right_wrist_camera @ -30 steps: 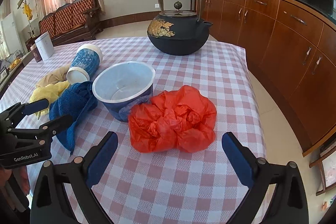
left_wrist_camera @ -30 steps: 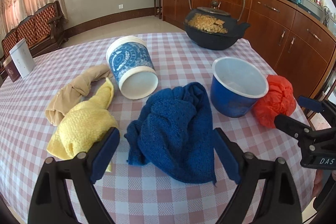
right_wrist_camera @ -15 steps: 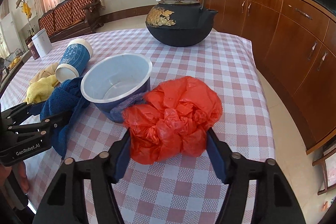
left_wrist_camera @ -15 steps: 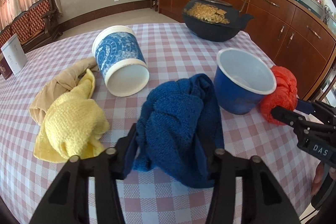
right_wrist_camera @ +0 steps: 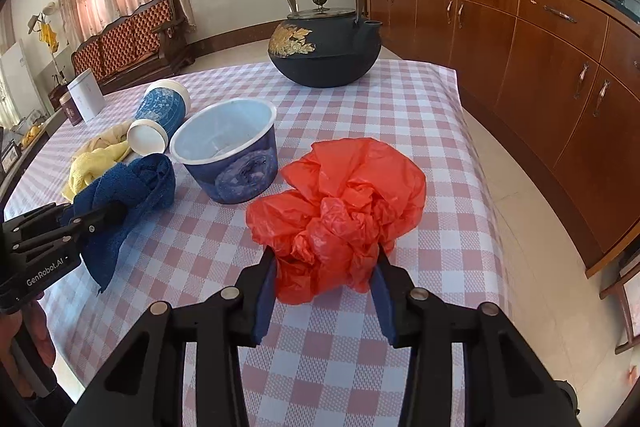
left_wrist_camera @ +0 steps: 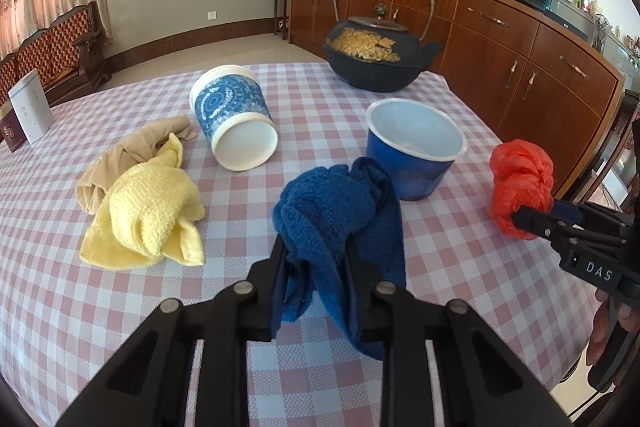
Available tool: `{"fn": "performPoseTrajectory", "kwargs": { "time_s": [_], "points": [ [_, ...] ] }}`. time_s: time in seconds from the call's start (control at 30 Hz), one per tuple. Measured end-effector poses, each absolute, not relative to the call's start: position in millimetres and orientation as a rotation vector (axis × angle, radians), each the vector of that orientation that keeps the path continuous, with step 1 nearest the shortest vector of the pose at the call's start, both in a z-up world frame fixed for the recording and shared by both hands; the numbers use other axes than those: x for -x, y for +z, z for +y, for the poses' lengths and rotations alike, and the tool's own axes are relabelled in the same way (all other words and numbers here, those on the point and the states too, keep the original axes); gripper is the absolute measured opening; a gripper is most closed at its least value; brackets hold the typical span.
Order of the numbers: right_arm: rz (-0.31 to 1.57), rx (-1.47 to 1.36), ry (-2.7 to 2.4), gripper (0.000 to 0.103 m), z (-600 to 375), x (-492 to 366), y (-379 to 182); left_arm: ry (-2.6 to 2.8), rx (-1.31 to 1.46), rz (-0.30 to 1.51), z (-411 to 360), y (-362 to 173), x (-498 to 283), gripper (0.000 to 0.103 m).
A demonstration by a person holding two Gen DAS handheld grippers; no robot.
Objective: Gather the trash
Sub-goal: 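Carry the red bag with the right tool while the left tool carries the towel to the bucket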
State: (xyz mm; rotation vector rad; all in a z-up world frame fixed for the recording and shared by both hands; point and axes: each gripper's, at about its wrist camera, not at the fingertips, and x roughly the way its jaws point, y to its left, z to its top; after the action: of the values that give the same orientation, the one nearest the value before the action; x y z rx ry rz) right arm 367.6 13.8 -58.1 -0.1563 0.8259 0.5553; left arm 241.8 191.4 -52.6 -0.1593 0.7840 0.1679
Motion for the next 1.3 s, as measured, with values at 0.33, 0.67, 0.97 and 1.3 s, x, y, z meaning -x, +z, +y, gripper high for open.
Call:
{"fn": "performPoseTrajectory", "kwargs": {
  "time_s": [0.33,0.67,0.97,1.3],
  "points": [
    [0.776,0.127,0.547,0.041,-14,-332,-41,0.133,0.174,0.741,173,-41,-215,0.022],
    [0.736,0.115,0.54,0.041,-41,-291,-26,0.079,0.167,0.703,145,-27,-189,0.021],
    [0.721,0.088,0.502,0.041,-78,-260,-18,0.021,0.144,0.687,106,-21,-175,0.021],
    [0.698,0.057,0.44,0.041,-129,-229,-9,-0.076,0.098,0.669,51,-8,-167,0.021]
  ]
}}
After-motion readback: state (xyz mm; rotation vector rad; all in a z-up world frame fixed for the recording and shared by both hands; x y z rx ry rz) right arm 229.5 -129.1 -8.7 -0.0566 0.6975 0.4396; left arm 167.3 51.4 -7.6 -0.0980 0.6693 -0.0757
